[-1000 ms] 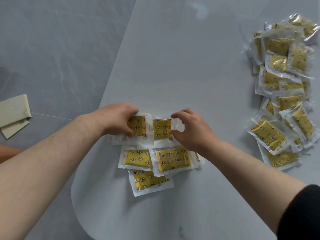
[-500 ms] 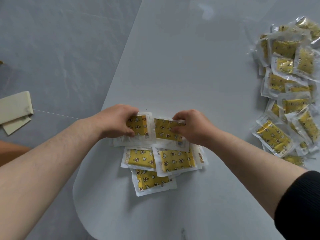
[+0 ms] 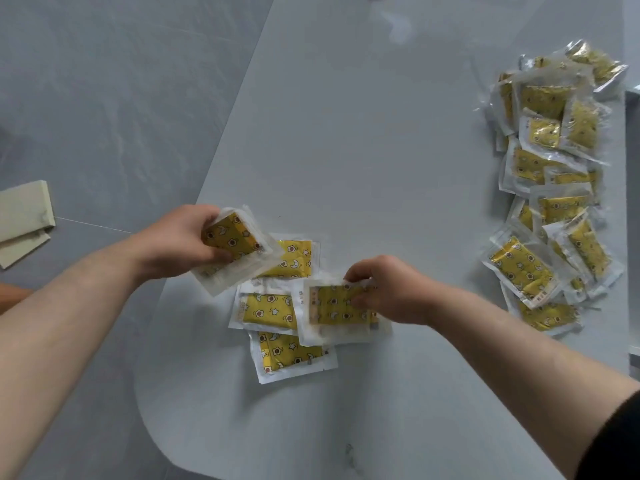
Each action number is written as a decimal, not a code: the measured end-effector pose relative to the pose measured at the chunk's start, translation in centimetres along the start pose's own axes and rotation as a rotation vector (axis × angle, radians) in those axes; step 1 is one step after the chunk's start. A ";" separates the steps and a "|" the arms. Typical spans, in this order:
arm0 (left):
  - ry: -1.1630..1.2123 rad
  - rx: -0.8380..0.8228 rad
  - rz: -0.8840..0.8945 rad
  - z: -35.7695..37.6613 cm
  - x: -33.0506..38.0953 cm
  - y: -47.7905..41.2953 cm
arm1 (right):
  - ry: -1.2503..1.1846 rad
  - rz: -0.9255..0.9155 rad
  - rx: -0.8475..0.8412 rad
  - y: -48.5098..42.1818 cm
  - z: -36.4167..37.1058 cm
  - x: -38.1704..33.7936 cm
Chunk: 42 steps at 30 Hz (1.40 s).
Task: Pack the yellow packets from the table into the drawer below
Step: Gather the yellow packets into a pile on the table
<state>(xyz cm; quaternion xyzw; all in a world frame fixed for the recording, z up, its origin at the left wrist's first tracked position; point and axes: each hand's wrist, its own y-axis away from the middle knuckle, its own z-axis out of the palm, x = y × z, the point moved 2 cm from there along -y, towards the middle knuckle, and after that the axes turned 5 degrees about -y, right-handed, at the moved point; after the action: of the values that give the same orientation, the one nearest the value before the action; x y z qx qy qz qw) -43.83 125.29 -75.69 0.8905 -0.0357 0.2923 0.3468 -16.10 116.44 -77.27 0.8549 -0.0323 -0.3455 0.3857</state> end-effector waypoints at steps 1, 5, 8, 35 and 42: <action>0.013 0.005 -0.015 0.2 -0.2 0.4 | 0.048 -0.005 -0.001 0.2 0.5 0.1; 0.074 -0.009 -0.050 1.3 -0.7 1.7 | 0.220 -0.058 0.063 0.7 1.2 0.1; 0.143 0.006 -0.078 1.8 -1.0 2.3 | 0.401 -0.158 0.088 0.8 1.6 -0.5; 0.448 0.083 -0.164 5.0 -2.2 5.3 | 0.262 -0.106 0.173 2.4 3.3 0.2; 0.724 0.092 -0.217 6.7 -1.6 6.9 | -0.629 0.138 0.252 4.5 3.4 1.0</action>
<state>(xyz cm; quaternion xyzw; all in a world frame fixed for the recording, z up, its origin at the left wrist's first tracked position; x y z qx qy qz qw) -43.64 115.51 -76.37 0.7428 0.1969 0.5509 0.3256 -16.46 110.80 -76.31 0.7431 -0.2496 -0.5588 0.2708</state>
